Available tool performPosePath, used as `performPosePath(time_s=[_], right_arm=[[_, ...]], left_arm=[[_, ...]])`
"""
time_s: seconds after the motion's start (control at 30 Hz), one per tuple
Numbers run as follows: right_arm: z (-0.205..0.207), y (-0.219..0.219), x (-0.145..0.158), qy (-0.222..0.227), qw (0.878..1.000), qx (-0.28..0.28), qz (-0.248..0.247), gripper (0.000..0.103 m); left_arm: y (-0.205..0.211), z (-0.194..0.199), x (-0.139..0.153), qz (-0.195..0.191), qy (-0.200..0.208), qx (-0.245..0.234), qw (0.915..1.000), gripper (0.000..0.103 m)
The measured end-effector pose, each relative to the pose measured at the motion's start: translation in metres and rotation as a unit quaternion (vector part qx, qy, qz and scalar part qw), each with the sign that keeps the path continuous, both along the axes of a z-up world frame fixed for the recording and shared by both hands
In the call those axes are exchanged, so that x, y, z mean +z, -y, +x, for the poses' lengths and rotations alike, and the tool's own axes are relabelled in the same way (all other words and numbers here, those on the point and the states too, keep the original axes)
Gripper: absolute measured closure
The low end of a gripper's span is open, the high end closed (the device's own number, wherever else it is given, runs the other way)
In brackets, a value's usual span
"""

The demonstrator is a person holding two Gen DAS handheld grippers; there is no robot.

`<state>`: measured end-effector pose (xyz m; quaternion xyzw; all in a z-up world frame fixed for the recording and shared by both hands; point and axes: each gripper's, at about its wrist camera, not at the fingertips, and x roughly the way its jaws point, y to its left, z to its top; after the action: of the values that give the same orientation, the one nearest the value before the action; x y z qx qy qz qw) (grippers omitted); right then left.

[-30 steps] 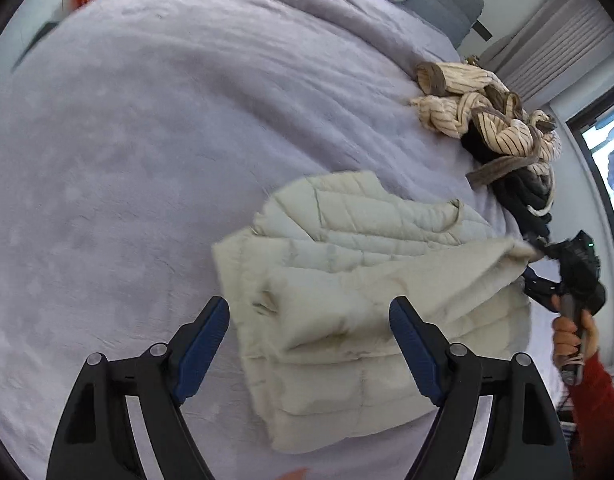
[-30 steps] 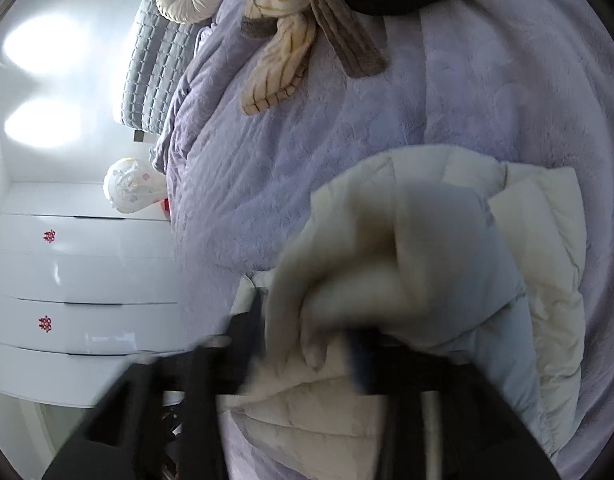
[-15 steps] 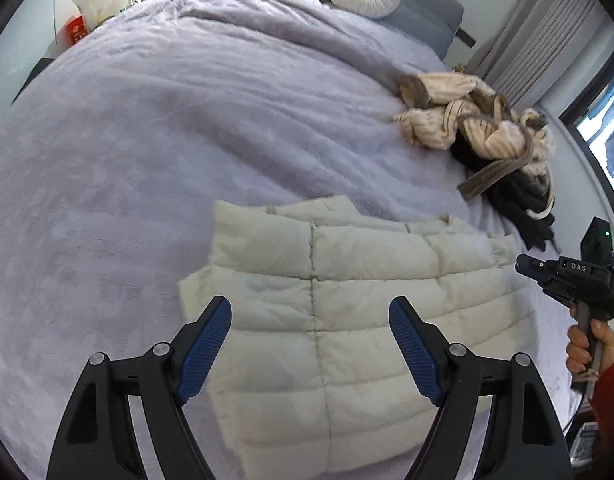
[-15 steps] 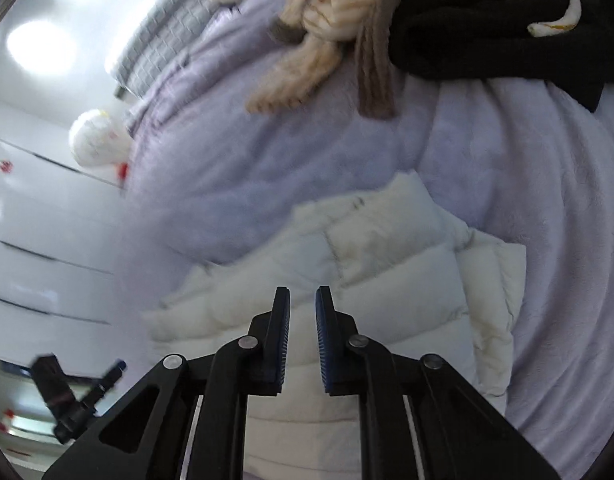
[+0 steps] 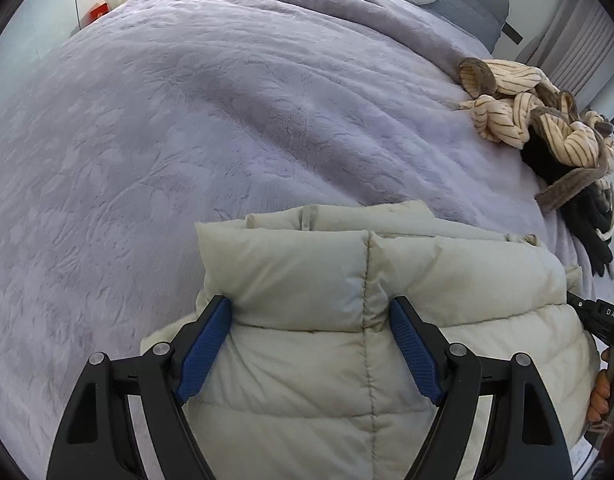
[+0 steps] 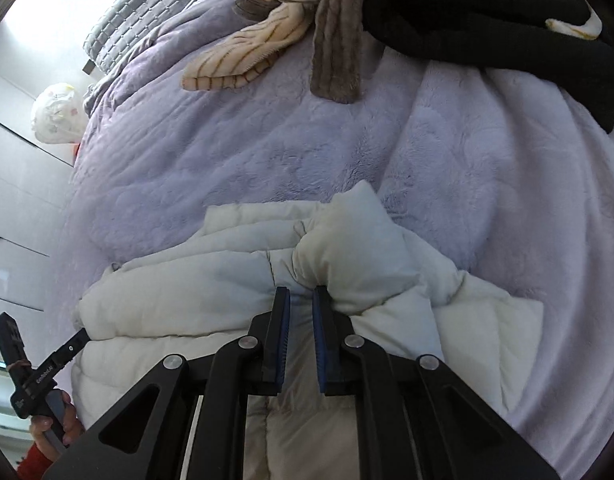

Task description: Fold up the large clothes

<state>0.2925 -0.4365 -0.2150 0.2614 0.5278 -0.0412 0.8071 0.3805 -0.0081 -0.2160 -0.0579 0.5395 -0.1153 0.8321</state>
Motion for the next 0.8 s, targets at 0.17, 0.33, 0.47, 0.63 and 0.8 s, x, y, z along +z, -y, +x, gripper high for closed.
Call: performPosePath(time_s=[0.17, 0.33, 0.47, 0.63, 0.8], right_arm=[[0.007, 0.002, -0.015, 0.002, 1.000, -0.001, 0.001, 0.094], [0.007, 0.003, -0.011, -0.001, 1.000, -0.004, 0.002, 0.094], [0.004, 0.002, 0.006, 0.002, 1.000, -0.004, 0.003, 0.089], [-0.011, 0.002, 0.035, 0.017, 1.000, -0.017, 0.019, 0.089], [-0.039, -0.003, 0.054, 0.034, 0.998, -0.015, 0.041, 0.081]], left_arm=[[0.001, 0.008, -0.011, -0.001, 0.000, 0.004, 1.0000, 0.021], [0.001, 0.009, -0.007, 0.004, -0.005, 0.009, 0.9999, 0.021], [-0.009, 0.004, 0.013, -0.006, -0.006, 0.017, 0.9998, 0.021], [-0.027, -0.019, 0.042, -0.014, -0.011, 0.017, 0.9997, 0.021], [-0.043, -0.055, 0.059, -0.017, -0.018, 0.014, 0.9996, 0.020]])
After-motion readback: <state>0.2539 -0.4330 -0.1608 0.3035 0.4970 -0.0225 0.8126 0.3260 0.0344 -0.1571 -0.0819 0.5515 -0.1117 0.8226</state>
